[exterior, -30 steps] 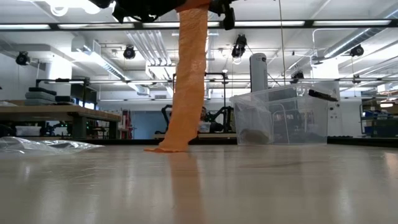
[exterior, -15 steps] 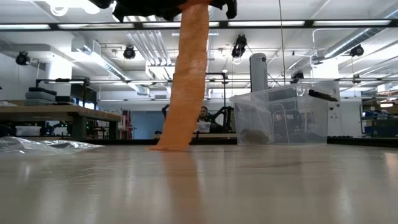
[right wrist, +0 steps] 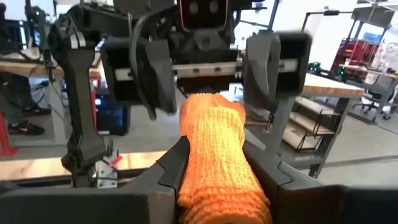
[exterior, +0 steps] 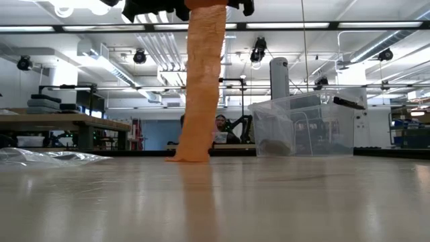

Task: Roll bandage
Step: Roll the orange bandage on the table

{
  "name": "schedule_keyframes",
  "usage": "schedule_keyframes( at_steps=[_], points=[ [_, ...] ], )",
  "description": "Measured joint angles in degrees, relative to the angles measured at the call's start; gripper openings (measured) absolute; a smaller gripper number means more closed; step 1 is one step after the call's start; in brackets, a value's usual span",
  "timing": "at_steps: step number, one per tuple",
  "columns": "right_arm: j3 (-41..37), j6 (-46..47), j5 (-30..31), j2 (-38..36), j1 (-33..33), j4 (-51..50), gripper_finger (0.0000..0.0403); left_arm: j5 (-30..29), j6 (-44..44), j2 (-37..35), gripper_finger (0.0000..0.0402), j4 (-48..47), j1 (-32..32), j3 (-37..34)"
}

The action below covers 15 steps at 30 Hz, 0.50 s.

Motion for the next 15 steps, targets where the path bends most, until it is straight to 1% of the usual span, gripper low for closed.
schedule_keyframes(
  at_steps=[7,11,15],
  points=[
    [0.0,-1.7,0.3,0.1,0.6,0.2,0.0099,0.0,1.5,0.0,0.0222,-0.2,-0.2,0.0],
    [0.0,-3.3,0.5,0.1,0.7,0.9,0.0101,0.0,1.6,0.0,0.0209,-1.4,-0.2,-0.1],
    [0.0,-4.8,0.5,0.1,0.9,1.3,0.0095,0.0,1.7,0.0,0.0199,-2.4,-0.2,-0.1]
  ],
)
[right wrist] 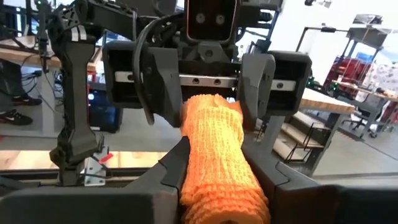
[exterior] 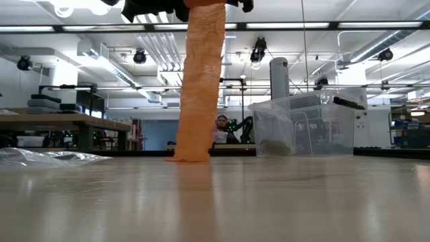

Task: Roll bandage
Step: Roll the orange bandage on the table

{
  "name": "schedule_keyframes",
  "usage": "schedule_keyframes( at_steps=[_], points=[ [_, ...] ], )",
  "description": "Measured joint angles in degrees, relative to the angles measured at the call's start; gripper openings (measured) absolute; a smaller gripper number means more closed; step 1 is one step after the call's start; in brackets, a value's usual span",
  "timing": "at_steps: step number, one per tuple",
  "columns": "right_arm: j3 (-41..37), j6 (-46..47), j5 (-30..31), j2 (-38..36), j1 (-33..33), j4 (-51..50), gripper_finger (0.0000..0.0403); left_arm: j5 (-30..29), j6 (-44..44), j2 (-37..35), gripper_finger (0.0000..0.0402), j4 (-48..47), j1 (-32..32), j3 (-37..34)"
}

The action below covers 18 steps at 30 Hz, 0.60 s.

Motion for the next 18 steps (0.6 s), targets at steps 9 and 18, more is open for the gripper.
schedule_keyframes(
  at_steps=[9,18],
  points=[
    [0.0,-1.2,-0.1,0.0,0.0,2.2,0.0093,0.0,0.0,0.3,0.0176,-0.7,-0.1,-0.1],
    [0.0,0.4,0.0,-0.1,0.0,1.1,0.0095,0.0,1.7,0.4,0.0112,-0.6,-0.1,-0.2]
  ],
)
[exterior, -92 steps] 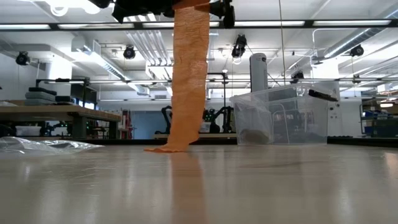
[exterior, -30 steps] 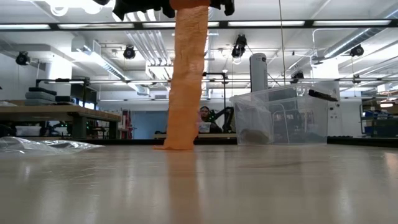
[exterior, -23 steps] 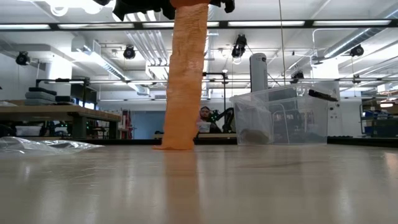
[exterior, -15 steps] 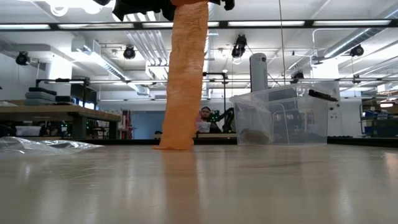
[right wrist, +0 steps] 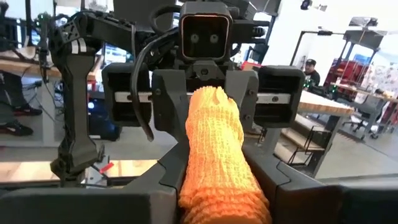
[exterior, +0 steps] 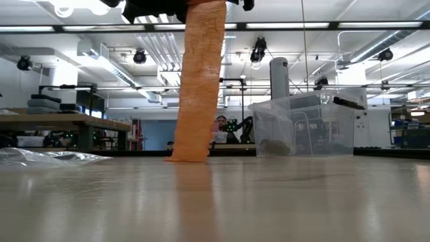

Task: Roll bandage
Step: Roll the orange bandage on the table

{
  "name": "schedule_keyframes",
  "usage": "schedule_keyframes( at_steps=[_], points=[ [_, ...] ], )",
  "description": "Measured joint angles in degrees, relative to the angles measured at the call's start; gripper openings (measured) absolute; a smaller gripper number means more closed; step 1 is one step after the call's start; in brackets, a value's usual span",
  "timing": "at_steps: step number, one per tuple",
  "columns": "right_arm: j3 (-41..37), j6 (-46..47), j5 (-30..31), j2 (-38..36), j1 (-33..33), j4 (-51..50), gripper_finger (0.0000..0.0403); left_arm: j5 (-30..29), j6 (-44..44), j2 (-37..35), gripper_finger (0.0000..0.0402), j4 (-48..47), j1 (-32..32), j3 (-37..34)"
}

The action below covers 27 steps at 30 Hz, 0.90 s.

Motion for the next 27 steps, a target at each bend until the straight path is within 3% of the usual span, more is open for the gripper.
schedule_keyframes(
  at_steps=[7,14,19,23,27],
  points=[
    [0.8,15.6,0.0,-0.2,0.0,-0.4,0.0142,0.0,2.1,-0.1,0.0034,0.9,0.1,0.0],
    [1.2,35.1,-2.2,-3.3,-2.0,0.4,0.0229,-0.6,5.0,-1.7,0.0053,2.2,-0.3,0.0],
    [1.1,38.4,-8.4,-3.3,-4.3,0.0,0.028,-0.6,4.6,-2.1,0.0051,2.3,-1.9,0.0],
    [1.1,37.7,-13.3,-3.3,-5.8,-0.6,0.0297,-1.7,3.9,-2.1,0.0045,2.4,-3.2,0.0],
    [1.0,39.3,-16.7,-3.0,-6.0,-0.5,0.03,-9.0,4.6,-2.1,0.0047,2.7,-4.1,0.0]
  ],
)
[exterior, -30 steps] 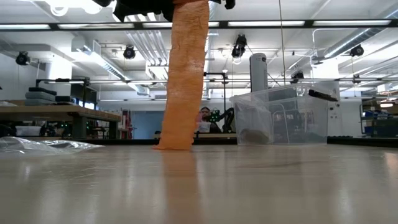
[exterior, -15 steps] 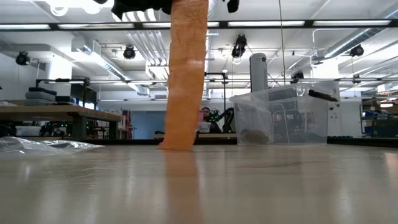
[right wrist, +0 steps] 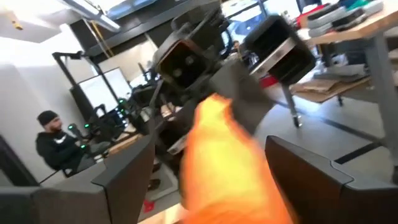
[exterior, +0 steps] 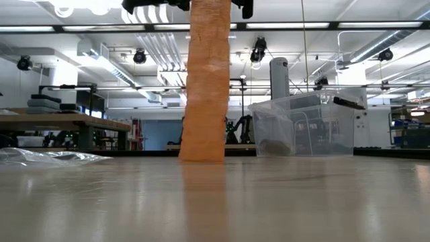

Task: Roll bandage
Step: Roll the orange bandage on the table

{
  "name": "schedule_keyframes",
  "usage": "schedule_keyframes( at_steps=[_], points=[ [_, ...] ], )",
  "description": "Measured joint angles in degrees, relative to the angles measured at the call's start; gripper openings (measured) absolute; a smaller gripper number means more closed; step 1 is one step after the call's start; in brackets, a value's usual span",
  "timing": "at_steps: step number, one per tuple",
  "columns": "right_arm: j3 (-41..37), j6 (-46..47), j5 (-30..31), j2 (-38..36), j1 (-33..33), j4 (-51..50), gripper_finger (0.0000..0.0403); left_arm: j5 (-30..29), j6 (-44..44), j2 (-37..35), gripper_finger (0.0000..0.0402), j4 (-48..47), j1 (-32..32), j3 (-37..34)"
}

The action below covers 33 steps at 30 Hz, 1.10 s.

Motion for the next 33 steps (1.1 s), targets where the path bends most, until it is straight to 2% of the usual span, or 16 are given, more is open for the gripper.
schedule_keyframes(
  at_steps=[10,16,25,33],
  points=[
    [0.0,4.8,0.1,0.0,-0.1,-0.7,0.0274,-5.7,0.9,0.0,0.0049,1.9,-0.4,0.0],
    [0.0,8.8,0.1,0.0,-0.3,-1.2,0.0253,-6.1,4.2,0.0,0.0049,1.9,-0.6,-0.4],
    [0.0,11.7,-0.3,0.0,-0.6,-4.7,0.0215,-6.9,4.5,0.0,0.0049,2.4,-0.7,-0.6],
    [-0.1,13.0,0.1,0.0,-0.5,-4.1,0.0203,-7.2,5.8,0.0,0.0049,2.4,-1.2,-0.6]
  ],
)
